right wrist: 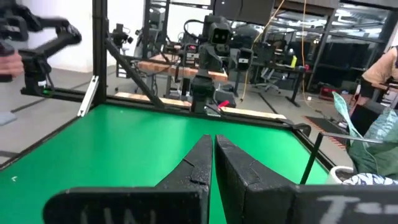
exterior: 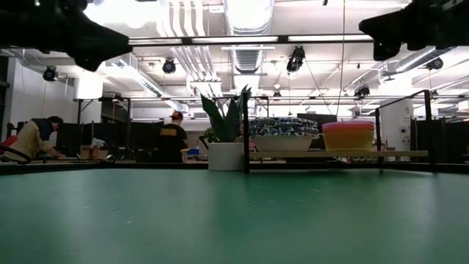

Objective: Place and stack bowls onto a shelf
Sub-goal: Return to Home Position

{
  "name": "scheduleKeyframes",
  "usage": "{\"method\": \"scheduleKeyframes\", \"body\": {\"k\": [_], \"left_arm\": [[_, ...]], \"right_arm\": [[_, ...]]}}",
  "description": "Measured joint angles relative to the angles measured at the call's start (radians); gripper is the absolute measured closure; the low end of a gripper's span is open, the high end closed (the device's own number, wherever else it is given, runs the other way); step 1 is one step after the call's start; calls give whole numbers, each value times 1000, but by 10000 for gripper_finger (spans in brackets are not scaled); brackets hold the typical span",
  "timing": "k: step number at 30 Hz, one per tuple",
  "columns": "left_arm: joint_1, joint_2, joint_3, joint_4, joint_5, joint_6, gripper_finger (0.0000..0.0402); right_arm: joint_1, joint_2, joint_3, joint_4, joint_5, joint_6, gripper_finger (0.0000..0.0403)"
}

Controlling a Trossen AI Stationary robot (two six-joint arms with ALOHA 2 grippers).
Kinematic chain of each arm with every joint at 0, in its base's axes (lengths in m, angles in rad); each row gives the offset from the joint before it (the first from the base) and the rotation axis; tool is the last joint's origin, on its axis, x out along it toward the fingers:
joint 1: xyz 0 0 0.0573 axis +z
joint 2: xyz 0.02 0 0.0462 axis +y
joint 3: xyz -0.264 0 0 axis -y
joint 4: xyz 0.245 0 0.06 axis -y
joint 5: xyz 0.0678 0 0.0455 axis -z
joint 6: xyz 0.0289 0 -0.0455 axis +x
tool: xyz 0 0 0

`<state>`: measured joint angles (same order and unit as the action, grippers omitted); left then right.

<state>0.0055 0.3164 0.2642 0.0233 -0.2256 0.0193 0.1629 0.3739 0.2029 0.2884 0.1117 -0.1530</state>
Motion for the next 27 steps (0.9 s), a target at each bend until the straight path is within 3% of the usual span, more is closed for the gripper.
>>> {"method": "scheduleKeyframes", "body": {"k": [15, 27], "left_arm": [[0, -315, -43, -201, 0, -30, 253], [0, -317, -119, -157, 0, -81, 253]], "right_arm": [[0, -254, -45, -155, 0, 38, 394], [0, -373, -135, -180, -9, 31, 394]]}}
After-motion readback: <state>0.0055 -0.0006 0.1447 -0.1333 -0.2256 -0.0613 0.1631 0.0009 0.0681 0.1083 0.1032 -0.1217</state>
